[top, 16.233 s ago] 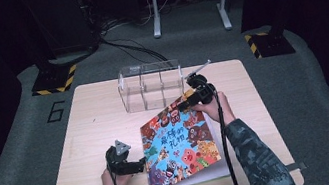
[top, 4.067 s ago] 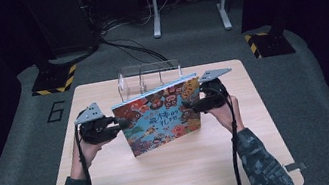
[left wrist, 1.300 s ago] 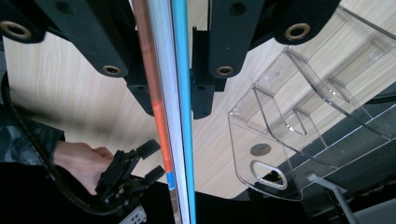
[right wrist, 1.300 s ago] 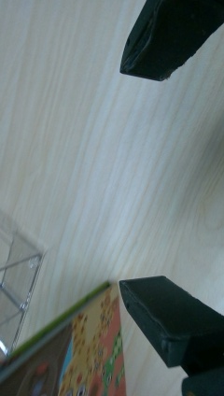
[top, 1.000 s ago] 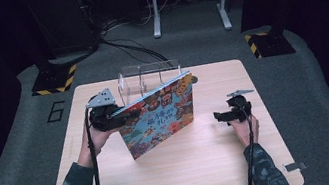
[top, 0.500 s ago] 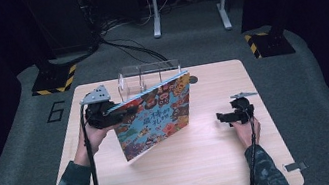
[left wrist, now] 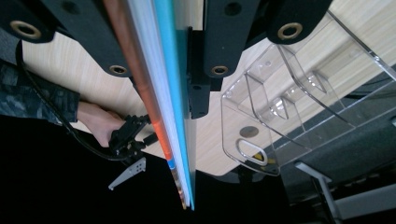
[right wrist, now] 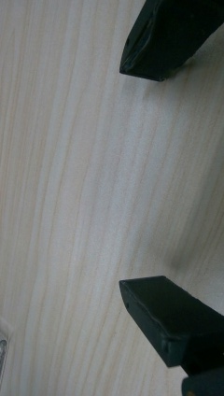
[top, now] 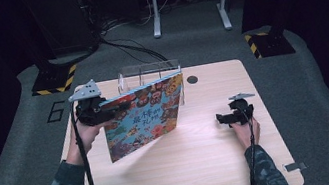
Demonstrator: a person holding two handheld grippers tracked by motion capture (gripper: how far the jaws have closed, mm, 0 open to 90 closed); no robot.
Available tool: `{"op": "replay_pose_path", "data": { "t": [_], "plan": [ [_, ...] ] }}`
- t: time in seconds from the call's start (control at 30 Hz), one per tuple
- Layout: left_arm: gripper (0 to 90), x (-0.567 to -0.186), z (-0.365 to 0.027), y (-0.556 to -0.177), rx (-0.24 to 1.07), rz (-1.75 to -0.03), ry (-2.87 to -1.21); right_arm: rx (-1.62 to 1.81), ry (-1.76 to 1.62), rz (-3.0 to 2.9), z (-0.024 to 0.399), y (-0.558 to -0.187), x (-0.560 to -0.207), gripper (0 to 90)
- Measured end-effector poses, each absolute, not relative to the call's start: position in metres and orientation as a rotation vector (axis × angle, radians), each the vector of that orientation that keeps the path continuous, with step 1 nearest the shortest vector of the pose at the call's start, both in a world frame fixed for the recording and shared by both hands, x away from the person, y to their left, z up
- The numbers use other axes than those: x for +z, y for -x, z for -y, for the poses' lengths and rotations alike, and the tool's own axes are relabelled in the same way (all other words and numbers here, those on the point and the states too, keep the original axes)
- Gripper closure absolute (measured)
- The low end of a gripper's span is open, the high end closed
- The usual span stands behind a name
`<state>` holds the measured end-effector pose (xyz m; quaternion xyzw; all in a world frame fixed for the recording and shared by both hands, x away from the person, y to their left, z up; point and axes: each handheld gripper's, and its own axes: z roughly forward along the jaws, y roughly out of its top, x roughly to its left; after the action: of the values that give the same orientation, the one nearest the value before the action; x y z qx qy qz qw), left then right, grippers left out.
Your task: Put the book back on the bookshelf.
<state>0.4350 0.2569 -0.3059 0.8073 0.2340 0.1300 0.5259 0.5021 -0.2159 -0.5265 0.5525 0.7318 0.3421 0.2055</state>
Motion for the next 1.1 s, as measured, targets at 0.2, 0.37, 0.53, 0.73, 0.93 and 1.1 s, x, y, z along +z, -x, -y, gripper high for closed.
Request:
{"op": "replay_pose_path", "data": {
  "t": [0.2,0.37,0.53,0.73,0.93,1.1],
  "plan": [
    [80.5,-0.295,-0.265,-0.43,0.337,-0.565,-1.912,0.96,-1.548,-2.028,0.216,-0.502,-0.527,0.0],
    [80.5,-0.289,-0.271,-0.428,0.358,-0.58,-1.898,0.96,-1.557,-2.026,0.216,-0.501,-0.527,0.0],
    [80.4,-0.286,-0.281,-0.428,0.384,-0.606,-1.894,0.962,-1.556,-2.025,0.216,-0.501,-0.527,0.0],
    [80.4,-0.281,-0.293,-0.426,0.412,-0.638,-1.856,0.954,-1.556,-2.026,0.215,-0.501,-0.527,0.0],
    [80.4,-0.279,-0.305,-0.424,0.443,-0.672,-1.824,0.945,-1.546,-2.032,0.215,-0.501,-0.527,0.0],
    [80.3,-0.277,-0.315,-0.422,0.468,-0.703,-1.799,0.926,-1.539,-2.035,0.215,-0.501,-0.527,0.0]
  ]
}}
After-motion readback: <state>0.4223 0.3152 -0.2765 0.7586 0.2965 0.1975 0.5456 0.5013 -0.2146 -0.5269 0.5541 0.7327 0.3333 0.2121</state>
